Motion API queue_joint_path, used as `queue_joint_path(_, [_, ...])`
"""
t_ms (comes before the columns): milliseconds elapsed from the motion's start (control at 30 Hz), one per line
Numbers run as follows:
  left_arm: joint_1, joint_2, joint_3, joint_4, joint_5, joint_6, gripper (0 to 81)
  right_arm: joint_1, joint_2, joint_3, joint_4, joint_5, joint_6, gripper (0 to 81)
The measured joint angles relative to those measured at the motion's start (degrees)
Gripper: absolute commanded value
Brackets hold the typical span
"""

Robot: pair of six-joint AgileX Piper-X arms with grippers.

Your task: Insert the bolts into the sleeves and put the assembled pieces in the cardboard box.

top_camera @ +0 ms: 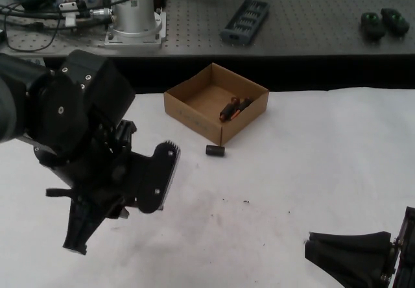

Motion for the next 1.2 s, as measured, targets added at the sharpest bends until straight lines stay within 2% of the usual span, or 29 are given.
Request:
queue_joint_path(267, [0.0,0.19,2.22,0.79,8.14,8.52,0.6,0.0,0.0,0.0,0.0,0.0,0.0,5.8])
queue_joint_path(833, [0.0,3.11,9.8,-4.03,8.13,10.64,0.9,0.0,0.0,0.0,0.0,0.0,0.0,5.8])
queue_joint_path(933, [0.0,3.1,9.8,-4.12,8.13,10.64,12.2,0.0,0.0,0.0,0.0,0.0,0.0,5.8])
queue_joint_path(1067, [0.0,3.1,9.8,-4.2,8.13,10.22,38.4,0.0,0.0,0.0,0.0,0.0,0.0,5.8])
queue_joint_path(1100, [0.0,3.1,9.8,-4.2,8.13,9.92,41.9,0.0,0.0,0.0,0.0,0.0,0.0,5.8])
queue_joint_path(1200, [0.0,3.1,9.8,-5.33,8.13,7.55,42.8,0.0,0.0,0.0,0.0,0.0,0.0,5.8])
